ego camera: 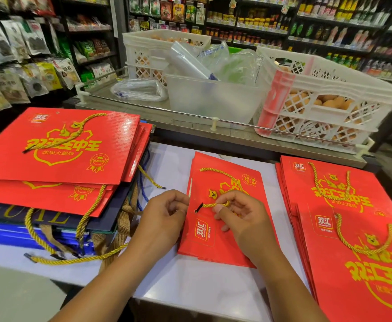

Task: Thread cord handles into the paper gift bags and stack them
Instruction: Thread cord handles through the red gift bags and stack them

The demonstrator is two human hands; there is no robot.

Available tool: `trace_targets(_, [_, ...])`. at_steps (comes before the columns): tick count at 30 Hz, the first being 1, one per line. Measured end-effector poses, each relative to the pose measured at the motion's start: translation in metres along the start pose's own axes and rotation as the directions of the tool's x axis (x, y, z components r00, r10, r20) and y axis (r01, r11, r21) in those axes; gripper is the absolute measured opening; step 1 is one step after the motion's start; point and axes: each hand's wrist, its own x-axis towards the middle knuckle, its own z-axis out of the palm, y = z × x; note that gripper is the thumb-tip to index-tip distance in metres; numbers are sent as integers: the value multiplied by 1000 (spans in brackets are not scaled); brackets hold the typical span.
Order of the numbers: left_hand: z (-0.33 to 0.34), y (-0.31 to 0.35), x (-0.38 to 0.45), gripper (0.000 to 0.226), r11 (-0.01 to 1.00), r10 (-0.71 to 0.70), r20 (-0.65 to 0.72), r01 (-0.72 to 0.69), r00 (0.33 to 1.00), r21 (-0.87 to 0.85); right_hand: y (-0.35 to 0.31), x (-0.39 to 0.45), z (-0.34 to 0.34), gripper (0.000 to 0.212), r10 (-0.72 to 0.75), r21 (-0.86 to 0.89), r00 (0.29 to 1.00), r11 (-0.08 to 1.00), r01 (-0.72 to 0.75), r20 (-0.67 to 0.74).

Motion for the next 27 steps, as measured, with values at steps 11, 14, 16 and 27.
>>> trace_targets(11, [-3,-10,-4,43,997,59,-1,-59,998,49,-2,-1,1,16,3,-39,1000,999,-4,-30])
trace_targets(14, [-2,-10,-4,43,997,52,-4,-51,999,57,-2,0,1,16,0,-67,999,998,-3,-36])
trace_targets(16, [-3,-10,-4,42,997,52,-5,-51,999,66,-1,-1,1,19,-9,-85,999,996,6,-37])
trace_targets(27, [-3,-4,-6,34,997,68,19,-69,997,36,3,-2,8,21,-82,-151,997,985,83,9])
